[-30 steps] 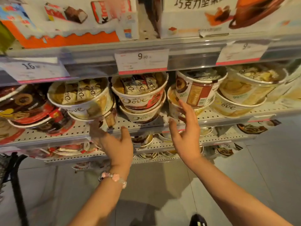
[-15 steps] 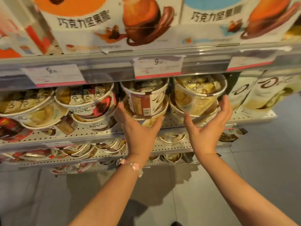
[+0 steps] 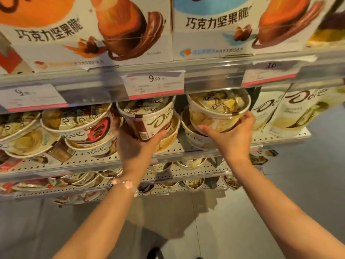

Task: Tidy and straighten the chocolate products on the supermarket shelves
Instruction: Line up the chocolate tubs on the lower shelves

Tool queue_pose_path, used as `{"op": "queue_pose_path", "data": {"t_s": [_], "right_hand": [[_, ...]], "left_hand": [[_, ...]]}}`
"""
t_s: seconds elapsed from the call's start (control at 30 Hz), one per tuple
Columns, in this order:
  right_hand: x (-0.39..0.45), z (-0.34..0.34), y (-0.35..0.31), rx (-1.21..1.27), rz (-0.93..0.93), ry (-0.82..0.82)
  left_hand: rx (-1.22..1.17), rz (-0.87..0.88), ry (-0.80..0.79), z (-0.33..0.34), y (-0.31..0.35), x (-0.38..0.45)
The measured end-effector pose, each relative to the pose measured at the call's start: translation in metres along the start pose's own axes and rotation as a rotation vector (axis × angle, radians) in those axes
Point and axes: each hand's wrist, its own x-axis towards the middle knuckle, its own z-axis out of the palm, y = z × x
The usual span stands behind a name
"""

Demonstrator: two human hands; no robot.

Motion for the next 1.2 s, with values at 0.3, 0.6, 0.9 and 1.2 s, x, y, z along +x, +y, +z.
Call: {"op": "queue_pose_path", "data": {"t_s": [0.3,0.6,0.9,1.2], "right_hand": [[0.026,-0.035,0.018,0.033,-0.112,-0.291],[0.015,-0.030,0.021,0.094,-0.163,-0.300],[-0.013,0.004,0.004,0.044,-0.119,0.048],[0.004,0.000,0.014,0.089,-0.066,-0.008]], "left_hand": [[-0.117,-0.031,-0.315,-0.035,-0.009,0.036],[-0.048,0.027,-0.241,-0.028,-0.006,0.019],[0.116,0.013,-0.001,0.014,0.004,0.005],[0.010,0.064,0.043,0.005,-0.005,0.007]]}}
